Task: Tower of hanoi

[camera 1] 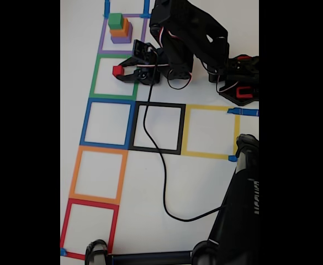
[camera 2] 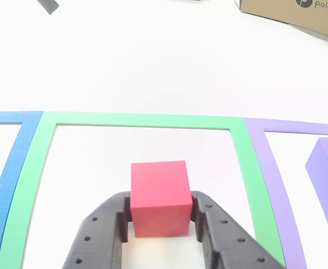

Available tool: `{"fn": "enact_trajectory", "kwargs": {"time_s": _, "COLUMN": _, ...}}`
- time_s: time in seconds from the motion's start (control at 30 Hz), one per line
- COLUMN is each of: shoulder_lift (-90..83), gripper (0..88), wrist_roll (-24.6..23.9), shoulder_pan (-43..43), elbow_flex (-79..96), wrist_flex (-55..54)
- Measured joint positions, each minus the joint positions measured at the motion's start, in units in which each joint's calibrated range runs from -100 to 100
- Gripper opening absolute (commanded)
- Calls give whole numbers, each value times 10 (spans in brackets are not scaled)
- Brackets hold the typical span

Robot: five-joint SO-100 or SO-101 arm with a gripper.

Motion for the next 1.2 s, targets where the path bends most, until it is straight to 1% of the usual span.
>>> {"fn": "enact_trajectory", "kwargs": {"time_s": 0.13, "shoulder_lift": 0, "gripper": 96, "wrist_roll": 0, "shoulder_pan": 0, "elbow_flex": -2, "wrist_flex": 0}}
{"fn": "enact_trajectory", "kwargs": {"time_s": 0.33, "shoulder_lift": 5, "gripper": 161, "wrist_roll": 0, "shoulder_pan": 0, "elbow_flex": -2, "wrist_flex": -5}}
{"fn": "enact_trajectory", "kwargs": {"time_s": 0.5, "shoulder_lift": 5, "gripper": 193, "wrist_roll": 0, "shoulder_pan": 0, "elbow_flex": -2, "wrist_flex": -5}}
{"fn": "enact_trajectory", "kwargs": {"time_s": 0.67, "shoulder_lift": 3, "gripper": 191, "wrist_roll": 0, "shoulder_pan": 0, "elbow_flex": -2, "wrist_flex": -5}}
{"fn": "enact_trajectory", "kwargs": {"time_s": 0.77, "shoulder_lift": -26, "gripper": 178, "wrist_roll": 0, "shoulder_pan": 0, "elbow_flex": 12, "wrist_flex": -3}}
{"fn": "enact_trajectory", "kwargs": {"time_s": 0.8, "shoulder_lift": -41, "gripper": 160, "wrist_roll": 0, "shoulder_pan": 0, "elbow_flex": 20, "wrist_flex": 0}}
{"fn": "enact_trajectory", "kwargs": {"time_s": 0.87, "shoulder_lift": -81, "gripper": 95, "wrist_roll": -23, "shoulder_pan": 0, "elbow_flex": 42, "wrist_flex": 12}}
{"fn": "enact_trajectory", "kwargs": {"time_s": 0.93, "shoulder_lift": -127, "gripper": 56, "wrist_roll": -65, "shoulder_pan": 0, "elbow_flex": 66, "wrist_flex": 27}}
{"fn": "enact_trajectory", "kwargs": {"time_s": 1.07, "shoulder_lift": -230, "gripper": 21, "wrist_roll": -146, "shoulder_pan": 0, "elbow_flex": 123, "wrist_flex": 44}}
{"fn": "enact_trajectory", "kwargs": {"time_s": 1.1, "shoulder_lift": -257, "gripper": 6, "wrist_roll": -158, "shoulder_pan": 0, "elbow_flex": 138, "wrist_flex": 48}}
{"fn": "enact_trajectory", "kwargs": {"time_s": 1.2, "shoulder_lift": -339, "gripper": 2, "wrist_roll": -191, "shoulder_pan": 6, "elbow_flex": 174, "wrist_flex": 77}}
